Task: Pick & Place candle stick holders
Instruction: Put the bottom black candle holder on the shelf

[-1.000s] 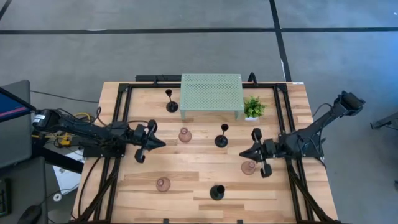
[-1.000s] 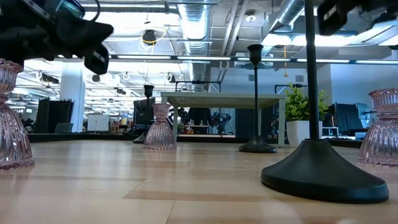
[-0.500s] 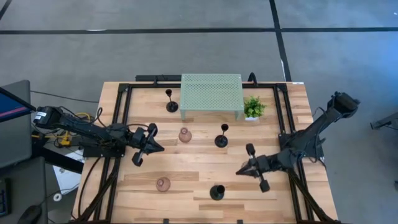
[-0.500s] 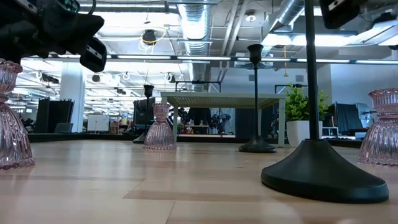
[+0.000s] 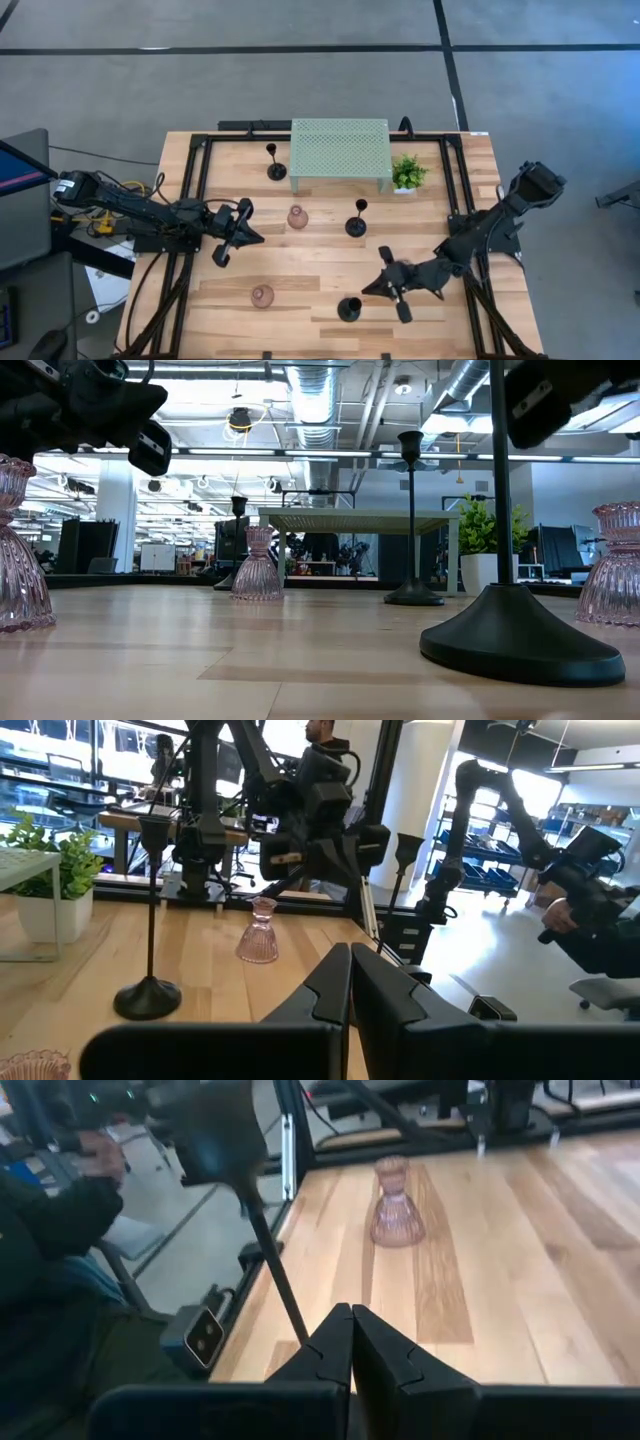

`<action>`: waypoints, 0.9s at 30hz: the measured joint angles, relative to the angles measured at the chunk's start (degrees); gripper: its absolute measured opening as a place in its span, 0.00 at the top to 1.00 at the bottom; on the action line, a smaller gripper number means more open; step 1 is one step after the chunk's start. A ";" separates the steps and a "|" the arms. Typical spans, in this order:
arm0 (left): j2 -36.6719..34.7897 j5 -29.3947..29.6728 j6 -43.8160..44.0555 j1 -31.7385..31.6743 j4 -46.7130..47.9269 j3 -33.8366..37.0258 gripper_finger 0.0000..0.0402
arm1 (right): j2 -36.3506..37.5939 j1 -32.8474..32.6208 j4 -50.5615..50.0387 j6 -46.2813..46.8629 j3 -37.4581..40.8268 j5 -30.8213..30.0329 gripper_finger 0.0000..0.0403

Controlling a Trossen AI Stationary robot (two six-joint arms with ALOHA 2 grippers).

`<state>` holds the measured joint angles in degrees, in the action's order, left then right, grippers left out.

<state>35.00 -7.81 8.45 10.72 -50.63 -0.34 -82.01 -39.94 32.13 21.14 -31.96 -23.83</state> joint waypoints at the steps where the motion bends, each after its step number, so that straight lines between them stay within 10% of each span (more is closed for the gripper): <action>1: 0.00 0.00 0.00 0.00 0.00 0.00 0.97 | -0.63 0.02 -0.10 0.44 -0.16 -0.02 1.00; 27: 0.00 0.00 -0.17 0.00 0.22 0.00 0.97 | -3.60 -0.15 -1.74 7.53 -0.37 3.82 0.65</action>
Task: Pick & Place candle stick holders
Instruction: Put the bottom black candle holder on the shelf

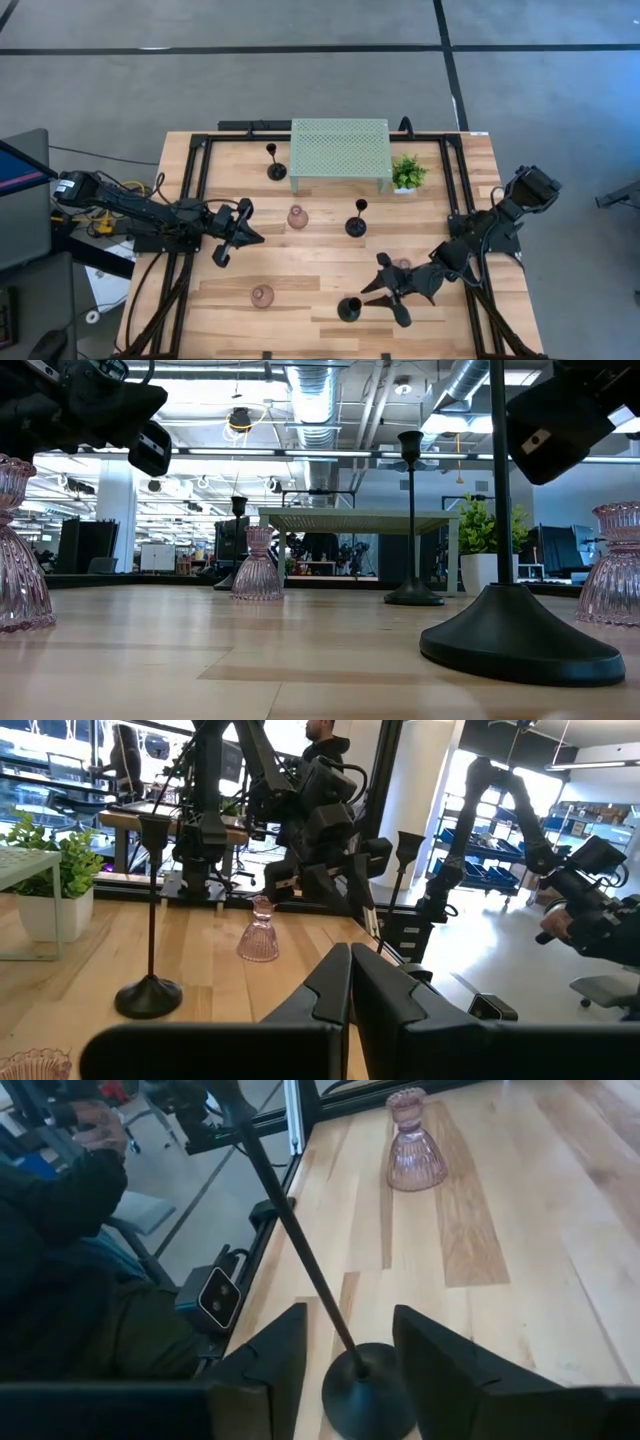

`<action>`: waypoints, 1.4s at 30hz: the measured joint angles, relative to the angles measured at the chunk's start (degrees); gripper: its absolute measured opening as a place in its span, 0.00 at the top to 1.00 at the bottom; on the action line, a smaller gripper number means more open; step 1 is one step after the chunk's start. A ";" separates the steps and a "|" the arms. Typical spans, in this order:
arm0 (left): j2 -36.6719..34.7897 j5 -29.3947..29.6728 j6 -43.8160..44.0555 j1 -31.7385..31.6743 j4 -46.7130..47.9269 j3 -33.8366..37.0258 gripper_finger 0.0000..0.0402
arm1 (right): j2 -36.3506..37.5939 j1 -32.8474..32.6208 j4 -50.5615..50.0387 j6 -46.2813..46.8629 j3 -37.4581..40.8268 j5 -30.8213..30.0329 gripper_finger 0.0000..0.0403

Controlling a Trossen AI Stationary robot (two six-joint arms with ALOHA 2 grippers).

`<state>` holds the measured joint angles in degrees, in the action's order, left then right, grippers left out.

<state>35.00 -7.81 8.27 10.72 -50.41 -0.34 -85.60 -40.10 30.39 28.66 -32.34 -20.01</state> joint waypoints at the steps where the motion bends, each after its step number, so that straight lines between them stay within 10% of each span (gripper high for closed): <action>1: 0.00 0.00 0.00 0.00 0.00 0.00 0.97 | 0.00 0.00 0.00 0.32 0.00 0.00 0.65; 22: 0.00 0.00 0.15 0.00 0.28 0.00 0.97 | -0.29 -0.36 1.99 6.36 0.04 -0.71 0.72; 42: 3.38 0.00 0.18 0.22 0.59 -0.02 0.97 | -21.55 0.14 2.83 8.35 -13.75 2.17 0.72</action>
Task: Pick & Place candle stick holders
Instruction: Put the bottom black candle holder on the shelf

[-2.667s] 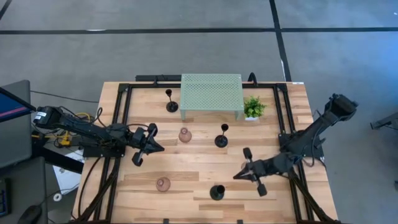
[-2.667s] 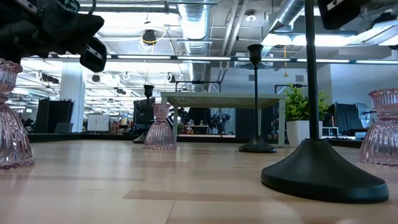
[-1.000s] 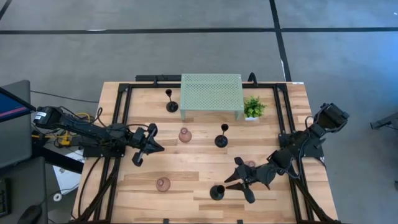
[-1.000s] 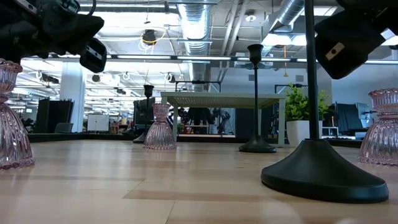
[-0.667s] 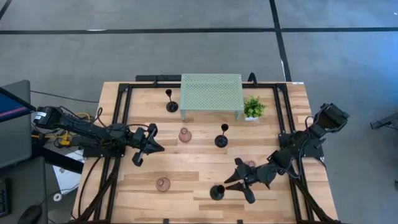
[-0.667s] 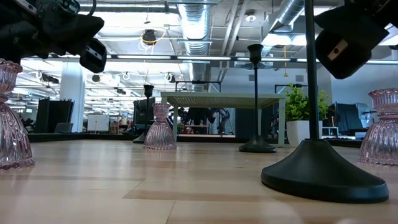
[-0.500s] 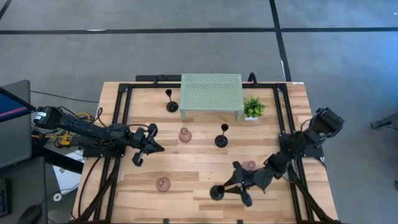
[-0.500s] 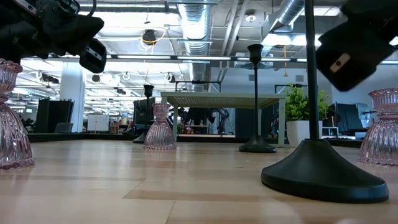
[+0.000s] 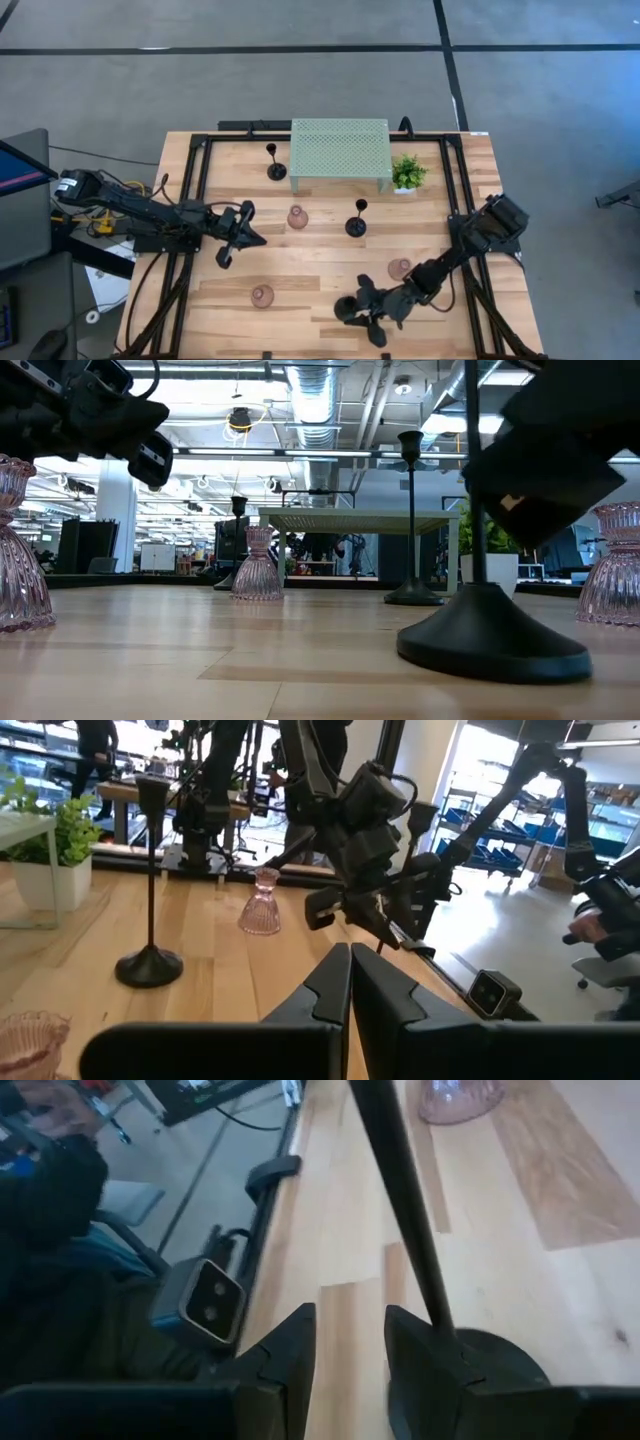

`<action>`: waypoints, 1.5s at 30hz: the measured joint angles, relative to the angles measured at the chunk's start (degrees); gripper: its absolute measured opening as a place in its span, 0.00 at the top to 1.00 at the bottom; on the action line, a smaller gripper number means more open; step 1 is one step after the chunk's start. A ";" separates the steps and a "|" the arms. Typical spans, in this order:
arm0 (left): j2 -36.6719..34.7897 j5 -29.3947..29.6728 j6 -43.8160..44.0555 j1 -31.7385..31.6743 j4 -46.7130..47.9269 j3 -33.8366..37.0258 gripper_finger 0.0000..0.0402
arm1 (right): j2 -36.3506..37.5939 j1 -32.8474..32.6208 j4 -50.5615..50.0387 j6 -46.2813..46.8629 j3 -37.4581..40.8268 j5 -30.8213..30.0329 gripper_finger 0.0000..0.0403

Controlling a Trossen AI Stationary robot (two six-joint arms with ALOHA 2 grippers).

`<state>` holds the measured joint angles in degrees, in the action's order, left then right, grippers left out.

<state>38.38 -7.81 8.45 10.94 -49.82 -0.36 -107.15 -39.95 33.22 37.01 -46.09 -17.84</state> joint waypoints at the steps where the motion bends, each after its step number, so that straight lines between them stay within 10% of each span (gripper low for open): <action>1: 0.20 -0.02 -0.01 0.00 -0.15 0.00 0.97 | 0.00 0.01 -0.43 0.04 0.00 -0.01 0.72; 45: 0.36 0.00 -0.01 -0.02 -0.02 0.00 0.97 | 0.35 7.53 -4.42 -0.06 0.02 7.46 0.73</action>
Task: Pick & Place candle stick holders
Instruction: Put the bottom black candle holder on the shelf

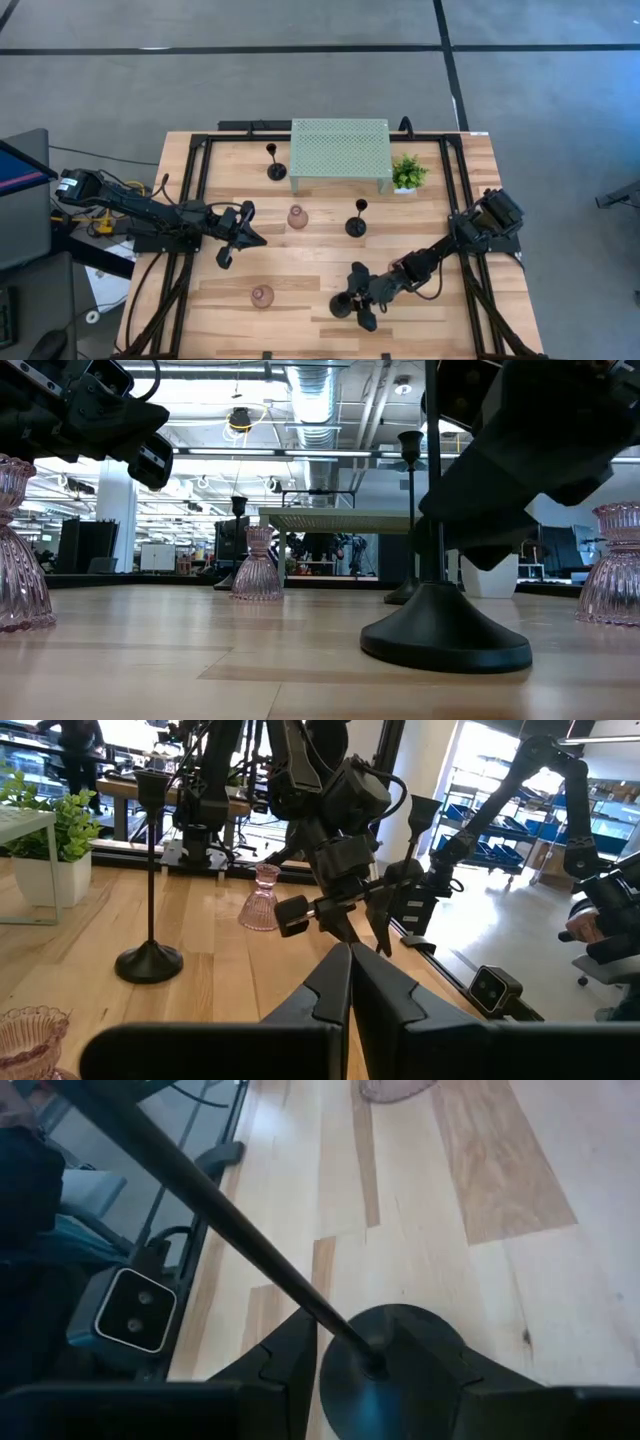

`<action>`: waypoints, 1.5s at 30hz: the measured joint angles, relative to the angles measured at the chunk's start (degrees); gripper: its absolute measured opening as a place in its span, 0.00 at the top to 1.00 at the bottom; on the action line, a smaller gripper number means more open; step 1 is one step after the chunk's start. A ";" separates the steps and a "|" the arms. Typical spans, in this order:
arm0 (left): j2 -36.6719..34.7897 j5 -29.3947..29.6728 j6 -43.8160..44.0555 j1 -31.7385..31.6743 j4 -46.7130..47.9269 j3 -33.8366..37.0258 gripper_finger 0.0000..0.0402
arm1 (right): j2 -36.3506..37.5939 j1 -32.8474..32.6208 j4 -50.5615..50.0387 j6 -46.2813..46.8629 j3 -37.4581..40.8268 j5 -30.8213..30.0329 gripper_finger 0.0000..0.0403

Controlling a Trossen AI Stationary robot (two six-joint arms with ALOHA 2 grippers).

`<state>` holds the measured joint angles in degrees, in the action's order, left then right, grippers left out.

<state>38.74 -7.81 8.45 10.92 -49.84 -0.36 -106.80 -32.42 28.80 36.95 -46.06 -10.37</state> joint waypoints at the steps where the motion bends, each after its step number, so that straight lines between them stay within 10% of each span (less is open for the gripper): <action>1: 0.00 0.00 0.00 0.00 0.04 0.00 0.97 | 0.00 0.04 0.12 0.01 0.00 0.00 0.74; 9: 0.00 0.00 0.00 0.02 0.09 0.00 0.97 | 0.15 0.08 0.60 -1.33 -0.07 -0.53 0.97; 34: 1.24 3.72 3.65 0.00 0.02 -3.53 0.97 | 10.12 5.09 -5.22 -9.15 0.02 0.07 0.99; 45: 18.45 3.27 -4.01 0.00 2.03 -16.03 0.97 | 10.01 7.96 -6.02 -12.05 0.02 0.00 1.00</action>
<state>57.19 -4.55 4.44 10.92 -47.81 -16.39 -96.79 -24.46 22.78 24.90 -46.04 -10.37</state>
